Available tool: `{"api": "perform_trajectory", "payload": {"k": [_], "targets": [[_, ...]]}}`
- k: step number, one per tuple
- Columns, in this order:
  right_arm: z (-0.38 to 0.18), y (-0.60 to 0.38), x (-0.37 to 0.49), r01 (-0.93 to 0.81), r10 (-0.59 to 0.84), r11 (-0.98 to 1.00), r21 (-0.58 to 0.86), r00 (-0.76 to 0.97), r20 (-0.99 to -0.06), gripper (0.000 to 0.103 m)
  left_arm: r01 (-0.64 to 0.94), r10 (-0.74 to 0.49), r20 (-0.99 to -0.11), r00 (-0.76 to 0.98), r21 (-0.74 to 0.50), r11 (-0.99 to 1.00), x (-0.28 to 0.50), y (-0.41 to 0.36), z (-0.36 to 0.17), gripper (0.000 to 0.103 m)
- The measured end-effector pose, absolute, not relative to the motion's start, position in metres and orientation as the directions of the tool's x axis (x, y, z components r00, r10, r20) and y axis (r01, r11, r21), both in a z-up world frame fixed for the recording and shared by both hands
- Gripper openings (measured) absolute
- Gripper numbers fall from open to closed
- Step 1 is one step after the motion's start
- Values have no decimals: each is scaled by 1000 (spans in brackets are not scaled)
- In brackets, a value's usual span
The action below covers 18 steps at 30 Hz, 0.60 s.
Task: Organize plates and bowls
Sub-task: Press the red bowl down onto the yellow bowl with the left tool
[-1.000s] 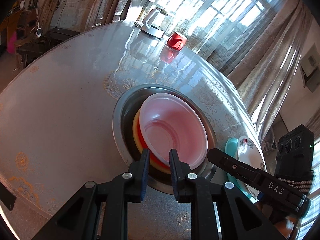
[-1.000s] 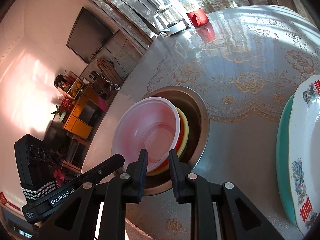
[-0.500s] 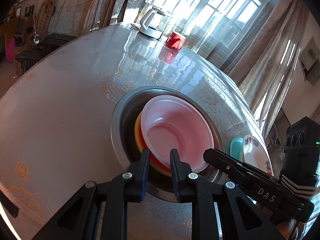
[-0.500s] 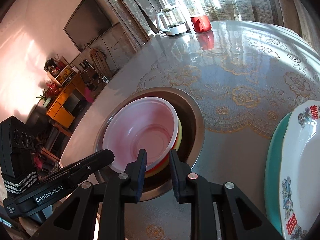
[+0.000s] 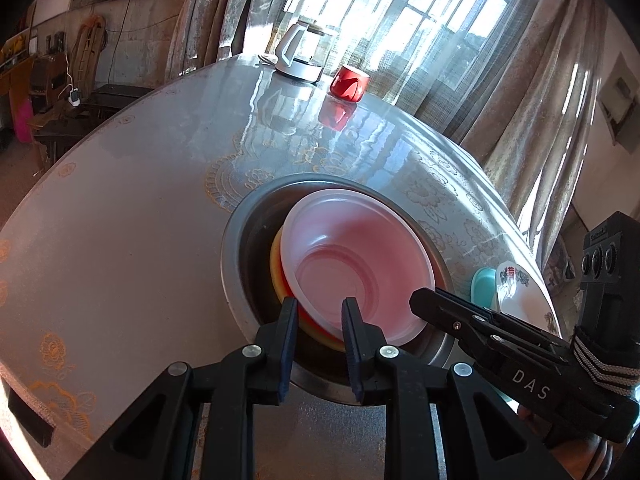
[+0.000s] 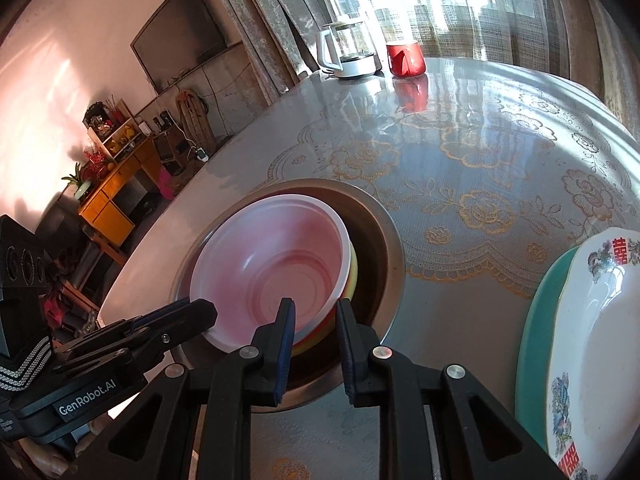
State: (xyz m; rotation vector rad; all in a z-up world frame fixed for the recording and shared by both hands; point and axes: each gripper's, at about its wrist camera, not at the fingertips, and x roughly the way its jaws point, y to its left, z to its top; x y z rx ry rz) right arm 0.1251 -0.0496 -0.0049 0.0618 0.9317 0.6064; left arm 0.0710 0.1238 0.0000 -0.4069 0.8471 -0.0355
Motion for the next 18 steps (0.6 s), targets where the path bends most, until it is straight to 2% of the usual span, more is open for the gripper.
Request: {"api": "perform_trajectory", "payload": {"k": [18], "targets": [[-6, -58, 128, -442, 552, 820, 364, 444, -706, 20, -133, -145, -725, 674, -312, 941, 71, 119, 0, 23]]}}
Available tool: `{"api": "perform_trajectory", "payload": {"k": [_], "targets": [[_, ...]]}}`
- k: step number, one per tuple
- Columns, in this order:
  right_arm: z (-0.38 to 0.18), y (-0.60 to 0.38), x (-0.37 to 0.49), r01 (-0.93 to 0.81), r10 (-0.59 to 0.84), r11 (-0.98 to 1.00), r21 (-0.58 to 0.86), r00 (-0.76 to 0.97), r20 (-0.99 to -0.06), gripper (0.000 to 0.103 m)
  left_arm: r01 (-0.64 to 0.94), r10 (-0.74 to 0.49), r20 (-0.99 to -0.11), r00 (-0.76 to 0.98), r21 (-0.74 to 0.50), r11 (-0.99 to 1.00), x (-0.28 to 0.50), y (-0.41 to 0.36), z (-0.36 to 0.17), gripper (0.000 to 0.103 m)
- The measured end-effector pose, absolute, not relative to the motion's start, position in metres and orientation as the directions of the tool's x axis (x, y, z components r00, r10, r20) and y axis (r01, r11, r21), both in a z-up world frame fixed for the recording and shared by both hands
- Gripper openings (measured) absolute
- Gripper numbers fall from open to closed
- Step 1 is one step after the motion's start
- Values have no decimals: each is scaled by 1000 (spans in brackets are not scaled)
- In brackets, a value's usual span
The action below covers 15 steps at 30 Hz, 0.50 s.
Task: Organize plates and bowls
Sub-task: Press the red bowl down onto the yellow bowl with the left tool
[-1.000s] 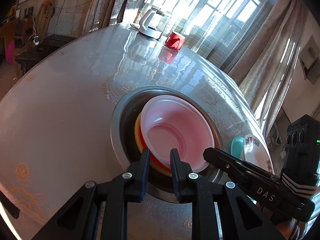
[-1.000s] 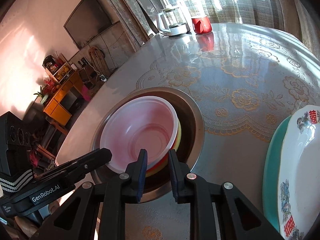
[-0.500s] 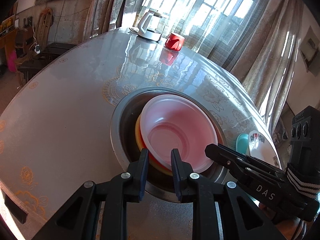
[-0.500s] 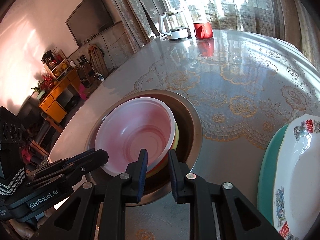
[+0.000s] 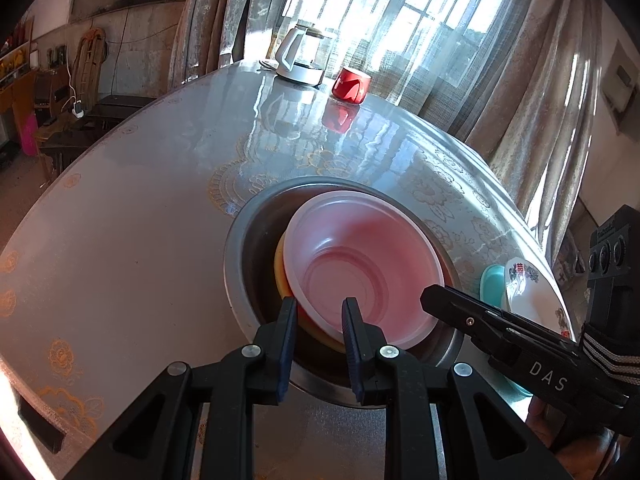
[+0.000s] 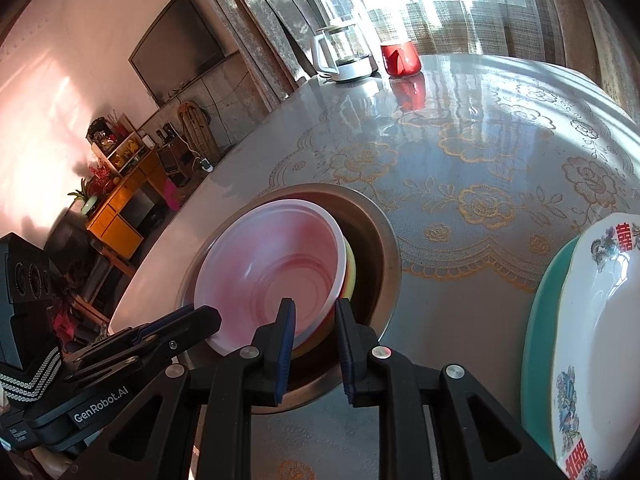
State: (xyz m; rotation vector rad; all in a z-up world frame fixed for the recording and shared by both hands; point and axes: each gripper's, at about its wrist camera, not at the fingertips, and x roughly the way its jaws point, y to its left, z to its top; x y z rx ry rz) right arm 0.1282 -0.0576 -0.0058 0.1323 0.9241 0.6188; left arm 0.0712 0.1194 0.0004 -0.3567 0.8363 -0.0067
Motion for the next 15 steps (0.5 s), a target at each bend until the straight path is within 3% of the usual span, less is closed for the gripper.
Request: {"api": "perform_trajectory", "payload": {"k": [6, 15], "targets": [[-8, -58, 129, -436, 550, 824, 363, 456, -700, 16, -133, -107, -722, 684, -268, 954, 74, 117, -1, 23], [-2, -58, 132, -436, 581, 804, 404, 432, -689, 15, -120, -136, -703, 698, -302, 946, 74, 129, 7, 22]]}}
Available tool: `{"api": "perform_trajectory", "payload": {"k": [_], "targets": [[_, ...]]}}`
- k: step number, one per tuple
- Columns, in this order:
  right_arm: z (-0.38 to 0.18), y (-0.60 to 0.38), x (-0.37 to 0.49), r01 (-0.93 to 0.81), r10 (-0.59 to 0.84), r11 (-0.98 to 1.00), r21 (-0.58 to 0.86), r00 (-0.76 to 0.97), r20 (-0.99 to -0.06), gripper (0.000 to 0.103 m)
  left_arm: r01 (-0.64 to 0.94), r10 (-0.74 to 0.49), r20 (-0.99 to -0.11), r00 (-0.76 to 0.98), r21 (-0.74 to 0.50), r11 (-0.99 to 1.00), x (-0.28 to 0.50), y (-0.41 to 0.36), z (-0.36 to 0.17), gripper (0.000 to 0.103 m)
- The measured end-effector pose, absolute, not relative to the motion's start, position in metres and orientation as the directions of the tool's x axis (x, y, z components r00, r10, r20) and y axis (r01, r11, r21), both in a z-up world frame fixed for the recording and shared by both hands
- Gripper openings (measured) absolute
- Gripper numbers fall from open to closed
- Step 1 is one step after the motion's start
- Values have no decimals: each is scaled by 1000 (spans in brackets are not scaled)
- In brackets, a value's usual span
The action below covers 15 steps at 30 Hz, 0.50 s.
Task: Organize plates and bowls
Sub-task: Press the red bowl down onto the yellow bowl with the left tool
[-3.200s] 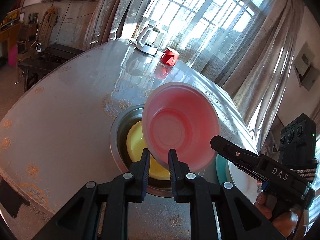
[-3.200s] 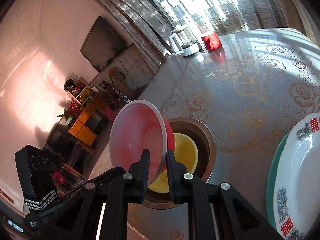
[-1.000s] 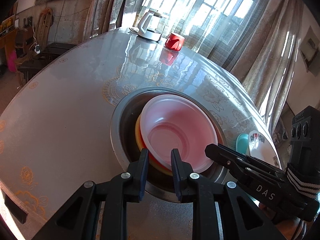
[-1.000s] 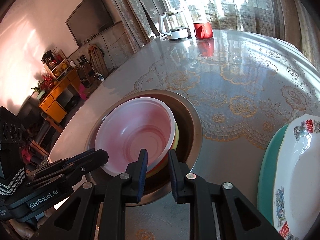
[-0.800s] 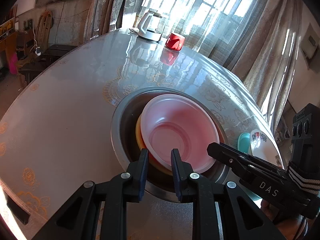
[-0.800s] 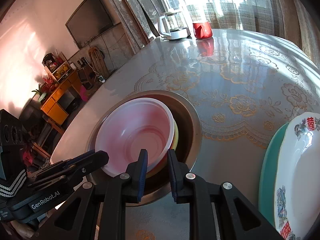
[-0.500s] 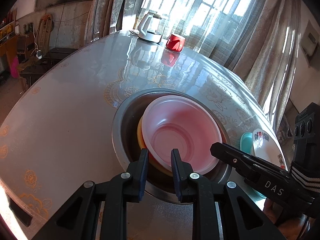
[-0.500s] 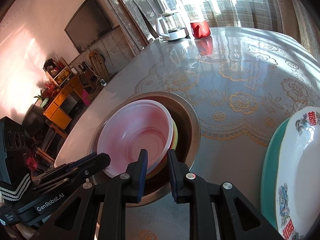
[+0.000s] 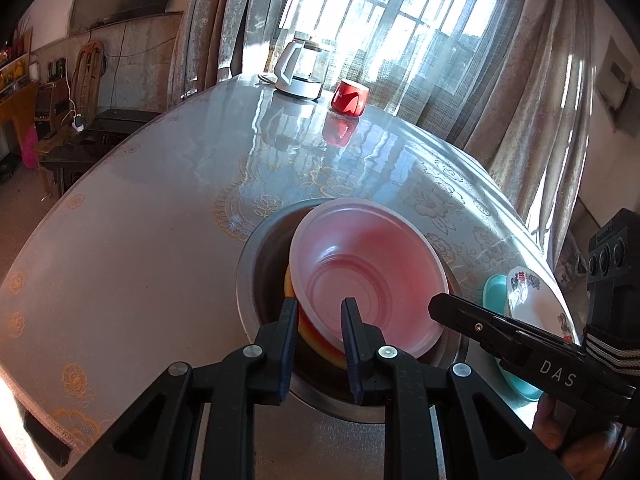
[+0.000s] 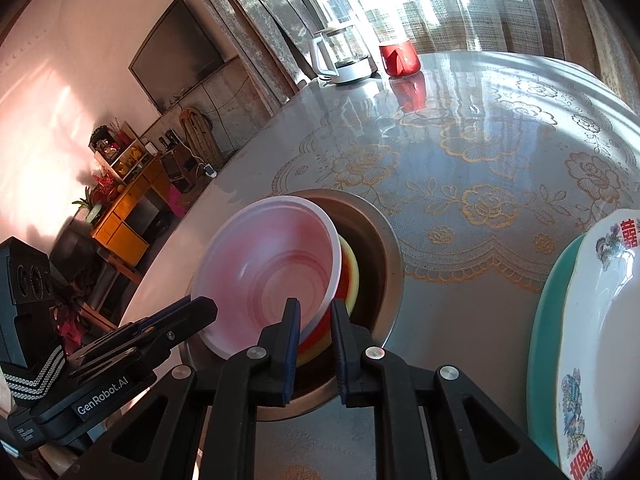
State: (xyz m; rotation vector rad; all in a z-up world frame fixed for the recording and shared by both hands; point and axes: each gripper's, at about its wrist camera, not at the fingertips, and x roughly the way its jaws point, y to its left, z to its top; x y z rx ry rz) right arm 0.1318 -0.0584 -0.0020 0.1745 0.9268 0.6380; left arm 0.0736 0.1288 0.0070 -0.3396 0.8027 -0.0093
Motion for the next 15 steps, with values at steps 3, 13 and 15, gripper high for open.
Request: {"api": "perform_trajectory", "payload": {"k": [3, 13, 15], "targets": [[2, -59, 132, -432, 593, 795, 425, 414, -690, 15, -119, -180, -711, 680, -349, 929, 74, 135, 6, 22], [-6, -64, 132, -400, 598, 795, 455, 396, -697, 18, -137, -159, -712, 684, -339, 931, 71, 134, 5, 24], [-4, -66, 131, -393, 587, 805, 445, 414, -696, 19, -134, -138, -707, 693, -315, 939, 70, 131, 6, 24]]}}
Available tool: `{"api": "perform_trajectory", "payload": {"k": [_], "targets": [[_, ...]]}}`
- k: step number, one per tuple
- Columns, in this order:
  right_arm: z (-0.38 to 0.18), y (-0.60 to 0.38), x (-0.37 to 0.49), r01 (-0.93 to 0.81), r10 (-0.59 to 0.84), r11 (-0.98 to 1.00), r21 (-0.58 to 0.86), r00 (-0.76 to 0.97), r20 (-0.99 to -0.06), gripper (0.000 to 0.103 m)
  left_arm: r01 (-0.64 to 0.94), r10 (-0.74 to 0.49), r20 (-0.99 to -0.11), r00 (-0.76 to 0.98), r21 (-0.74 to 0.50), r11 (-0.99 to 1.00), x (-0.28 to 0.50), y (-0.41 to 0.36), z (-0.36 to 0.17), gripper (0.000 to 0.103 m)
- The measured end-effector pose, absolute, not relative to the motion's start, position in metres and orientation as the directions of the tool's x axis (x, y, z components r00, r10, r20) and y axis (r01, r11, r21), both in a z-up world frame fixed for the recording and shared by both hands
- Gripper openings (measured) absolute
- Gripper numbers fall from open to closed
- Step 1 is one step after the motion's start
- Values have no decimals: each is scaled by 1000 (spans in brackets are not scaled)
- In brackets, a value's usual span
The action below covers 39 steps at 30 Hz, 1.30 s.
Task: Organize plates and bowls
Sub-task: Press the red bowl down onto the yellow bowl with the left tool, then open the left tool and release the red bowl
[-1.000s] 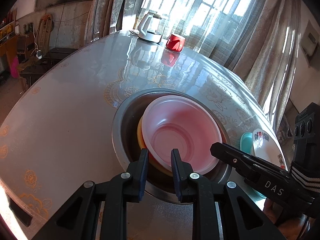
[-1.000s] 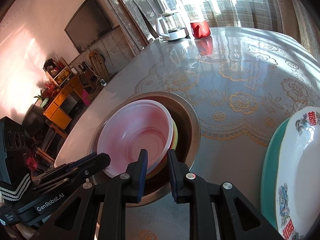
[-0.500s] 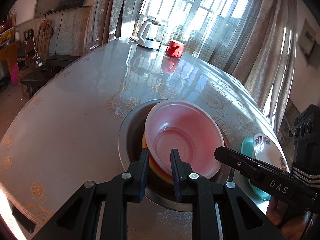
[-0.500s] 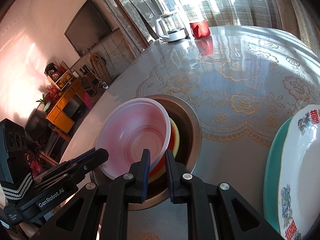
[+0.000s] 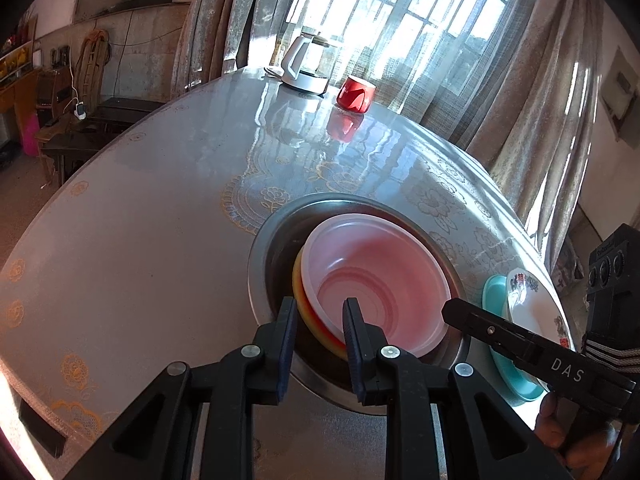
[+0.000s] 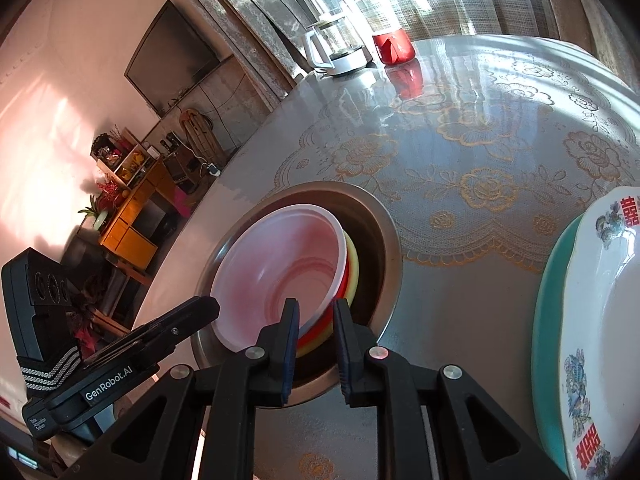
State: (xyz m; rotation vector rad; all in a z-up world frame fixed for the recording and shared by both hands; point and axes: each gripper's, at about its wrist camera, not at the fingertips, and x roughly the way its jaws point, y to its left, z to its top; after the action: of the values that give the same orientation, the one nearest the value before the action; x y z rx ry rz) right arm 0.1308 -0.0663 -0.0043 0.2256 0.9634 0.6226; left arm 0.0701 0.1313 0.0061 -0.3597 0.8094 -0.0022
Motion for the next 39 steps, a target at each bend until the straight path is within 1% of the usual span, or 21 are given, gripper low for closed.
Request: {"api": "perform_trajectory", "payload": {"k": [7, 9, 12, 18, 20, 26, 28, 30, 36, 39], "targets": [[-3, -64, 131, -400, 547, 831, 387, 459, -700, 19, -106, -136, -697, 703, -293, 950, 71, 126, 6, 24], [-4, -58, 131, -420, 542, 830, 367, 451, -709, 15, -99, -140, -698, 702, -290, 952, 71, 125, 5, 24], [-5, -55, 130, -426, 537, 832, 356, 454, -711, 15, -101, -142, -699, 701, -294, 950, 71, 128, 5, 24], [-3, -62, 131, -407, 554, 825, 393, 441, -706, 16, -119, -146, -695, 704, -318, 941, 69, 131, 5, 24], [-3, -65, 130, -399, 559, 823, 405, 441, -702, 19, -128, -134, -697, 705, -310, 942, 68, 131, 4, 24], [-2, -68, 126, -395, 553, 828, 397, 466, -691, 20, -147, -79, -696, 714, -259, 955, 64, 127, 5, 24], [-1, -69, 124, -394, 552, 830, 395, 478, -683, 23, -149, -68, -693, 718, -248, 957, 62, 126, 7, 24], [1, -70, 123, -389, 551, 831, 397, 487, -678, 25, -158, -48, -689, 724, -233, 960, 59, 127, 9, 27], [6, -79, 119, -362, 543, 839, 407, 518, -661, 31, -183, -32, -675, 737, -245, 952, 54, 140, 12, 29], [6, -83, 118, -343, 531, 847, 406, 522, -668, 33, -189, -28, -673, 740, -247, 951, 51, 141, 12, 30]]}}
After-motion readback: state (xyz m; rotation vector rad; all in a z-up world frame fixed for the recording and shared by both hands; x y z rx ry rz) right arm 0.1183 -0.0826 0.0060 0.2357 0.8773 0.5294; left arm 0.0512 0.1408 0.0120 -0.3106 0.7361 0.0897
